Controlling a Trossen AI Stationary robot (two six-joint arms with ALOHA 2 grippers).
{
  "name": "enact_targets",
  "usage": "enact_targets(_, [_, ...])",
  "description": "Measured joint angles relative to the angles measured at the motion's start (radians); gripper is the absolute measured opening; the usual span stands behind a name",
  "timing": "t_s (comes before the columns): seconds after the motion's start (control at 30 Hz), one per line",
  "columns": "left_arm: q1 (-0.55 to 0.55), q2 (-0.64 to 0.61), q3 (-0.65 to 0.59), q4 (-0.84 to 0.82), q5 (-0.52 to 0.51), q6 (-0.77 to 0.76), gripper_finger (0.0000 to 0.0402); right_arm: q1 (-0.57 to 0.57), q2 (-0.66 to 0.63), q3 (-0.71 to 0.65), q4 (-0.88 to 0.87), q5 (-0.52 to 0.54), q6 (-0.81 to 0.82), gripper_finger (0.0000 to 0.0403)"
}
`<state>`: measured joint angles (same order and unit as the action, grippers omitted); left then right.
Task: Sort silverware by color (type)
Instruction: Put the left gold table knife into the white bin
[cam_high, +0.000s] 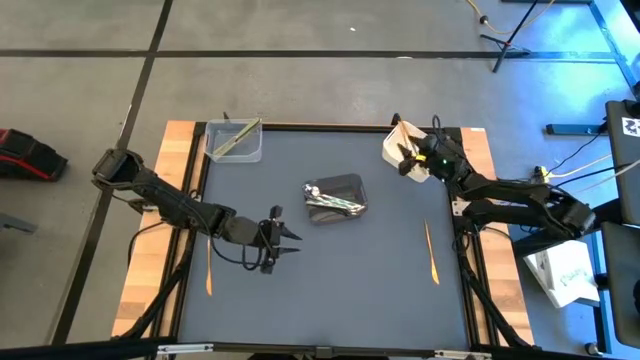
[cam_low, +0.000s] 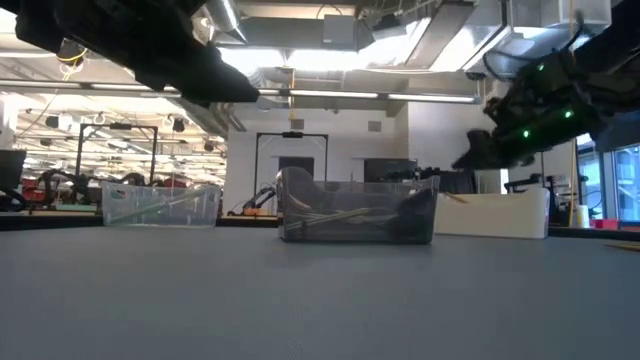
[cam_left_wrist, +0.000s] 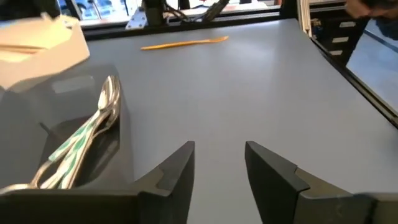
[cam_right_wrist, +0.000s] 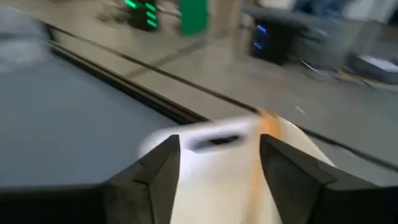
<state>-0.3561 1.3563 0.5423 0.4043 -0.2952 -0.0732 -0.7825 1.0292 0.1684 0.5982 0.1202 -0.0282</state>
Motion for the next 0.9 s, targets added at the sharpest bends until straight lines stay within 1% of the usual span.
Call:
enact_targets(0.1, [0.019, 0.0, 0.0, -0.015, 0.0, -0.025, 0.0158, 0.107, -0.051, 0.0, -0.006, -0.008, 0.001, 0.0223])
enact_targets(0.2, [0.039, 0.0, 0.015, -0.061, -0.003, -0.038, 0.0182, 0.237, -0.082, 0.0, -0.008, -0.009, -0.003, 0.0224])
enact_targets(0.27, [0.043, 0.0, 0.062, -0.169, -0.003, -0.055, 0.019, 0.322, -0.09, 0.006, -0.009, -0.008, -0.006, 0.0221])
enact_targets(0.33, [0.041, 0.0, 0.127, -0.323, -0.025, -0.095, 0.0191, 0.399, -0.09, 0.015, -0.009, -0.006, -0.016, 0.0217])
enact_targets(0.47, [0.042, 0.0, 0.253, -0.681, -0.061, -0.336, 0.0189, 0.522, -0.09, 0.039, -0.012, 0.022, -0.031, 0.0209])
enact_targets(0.6, [0.028, 0.0, 0.315, -0.952, -0.056, -0.609, 0.0188, 0.589, -0.09, 0.066, -0.025, 0.037, -0.051, 0.0203])
enact_targets(0.7, [0.002, 0.0, 0.314, -1.095, -0.048, -0.808, 0.0188, 0.618, -0.089, 0.068, -0.026, 0.036, -0.058, 0.0202])
enact_targets(0.9, [-0.065, 0.0, 0.283, -1.296, 0.047, -1.144, 0.0188, 0.626, -0.089, 0.069, -0.039, 0.037, -0.058, 0.0202])
